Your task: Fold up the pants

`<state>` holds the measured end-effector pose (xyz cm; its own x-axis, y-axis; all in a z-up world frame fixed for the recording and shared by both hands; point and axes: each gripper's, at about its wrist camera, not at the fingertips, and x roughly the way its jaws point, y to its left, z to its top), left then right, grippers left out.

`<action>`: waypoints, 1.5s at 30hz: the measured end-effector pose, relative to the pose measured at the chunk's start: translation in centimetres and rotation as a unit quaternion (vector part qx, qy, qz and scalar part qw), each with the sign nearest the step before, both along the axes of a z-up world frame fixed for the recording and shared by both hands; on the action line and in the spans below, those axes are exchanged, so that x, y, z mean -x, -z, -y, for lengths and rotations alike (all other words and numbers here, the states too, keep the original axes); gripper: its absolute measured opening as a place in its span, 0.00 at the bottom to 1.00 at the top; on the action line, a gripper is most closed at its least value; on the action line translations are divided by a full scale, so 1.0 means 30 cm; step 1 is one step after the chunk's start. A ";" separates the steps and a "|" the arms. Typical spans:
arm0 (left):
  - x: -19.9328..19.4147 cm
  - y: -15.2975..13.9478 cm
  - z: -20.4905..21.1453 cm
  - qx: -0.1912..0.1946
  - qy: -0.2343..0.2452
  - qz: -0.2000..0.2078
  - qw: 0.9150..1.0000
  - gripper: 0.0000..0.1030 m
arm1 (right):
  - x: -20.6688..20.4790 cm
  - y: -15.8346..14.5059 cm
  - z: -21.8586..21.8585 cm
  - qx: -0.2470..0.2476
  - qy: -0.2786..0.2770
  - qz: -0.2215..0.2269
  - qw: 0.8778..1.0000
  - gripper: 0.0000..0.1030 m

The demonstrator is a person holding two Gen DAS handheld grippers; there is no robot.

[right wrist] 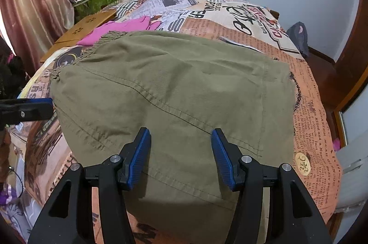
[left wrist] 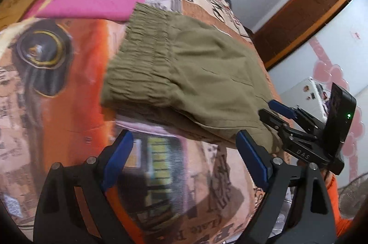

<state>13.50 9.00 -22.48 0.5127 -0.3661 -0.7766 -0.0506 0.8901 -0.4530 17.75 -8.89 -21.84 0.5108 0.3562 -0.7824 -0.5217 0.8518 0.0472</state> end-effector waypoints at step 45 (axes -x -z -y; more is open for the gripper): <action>-0.091 -0.121 -0.010 -0.165 -0.046 0.113 0.979 0.32 | -0.123 -0.127 -0.095 -0.091 -0.010 -0.018 0.996 0.56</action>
